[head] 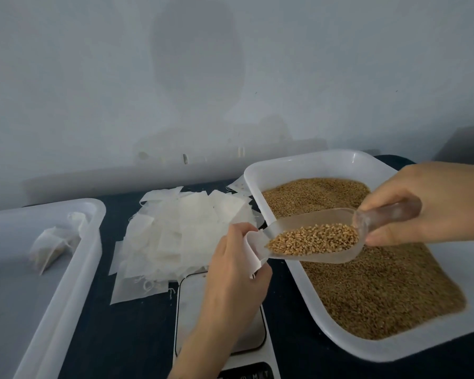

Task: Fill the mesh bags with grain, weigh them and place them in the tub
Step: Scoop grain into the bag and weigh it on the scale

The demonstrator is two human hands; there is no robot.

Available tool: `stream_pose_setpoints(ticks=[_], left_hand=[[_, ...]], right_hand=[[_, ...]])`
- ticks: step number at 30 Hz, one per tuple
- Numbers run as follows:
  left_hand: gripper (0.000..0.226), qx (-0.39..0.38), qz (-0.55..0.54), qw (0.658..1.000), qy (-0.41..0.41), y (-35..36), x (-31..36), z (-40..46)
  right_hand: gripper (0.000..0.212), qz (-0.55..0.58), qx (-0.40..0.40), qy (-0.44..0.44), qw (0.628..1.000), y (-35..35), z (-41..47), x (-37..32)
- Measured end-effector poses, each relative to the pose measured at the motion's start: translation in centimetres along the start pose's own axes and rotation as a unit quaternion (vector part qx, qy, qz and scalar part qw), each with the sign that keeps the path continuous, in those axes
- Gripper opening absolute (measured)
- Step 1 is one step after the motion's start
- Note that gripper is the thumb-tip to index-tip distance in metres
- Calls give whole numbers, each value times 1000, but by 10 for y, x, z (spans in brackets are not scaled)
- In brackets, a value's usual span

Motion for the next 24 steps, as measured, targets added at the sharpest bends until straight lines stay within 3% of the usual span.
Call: stream_pose_setpoints(ticks=[6, 24], left_hand=[[53, 5, -10, 1000, 17, 3, 6, -3], [52, -4, -38, 999, 16, 9, 5, -13]], right_hand=[[36, -34, -5, 5, 999, -6, 2, -15], [31, -84, 11, 29, 996, -14, 7, -33]])
Point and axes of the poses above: each hand's wrist, its own z-axis towards the middle knuckle, its own y-axis out of the palm, x = y × z, the point moved 7 cm from there along z, towards the middle knuckle, and after that the axes turned 3 degrees about z, right-handed, at the moved point
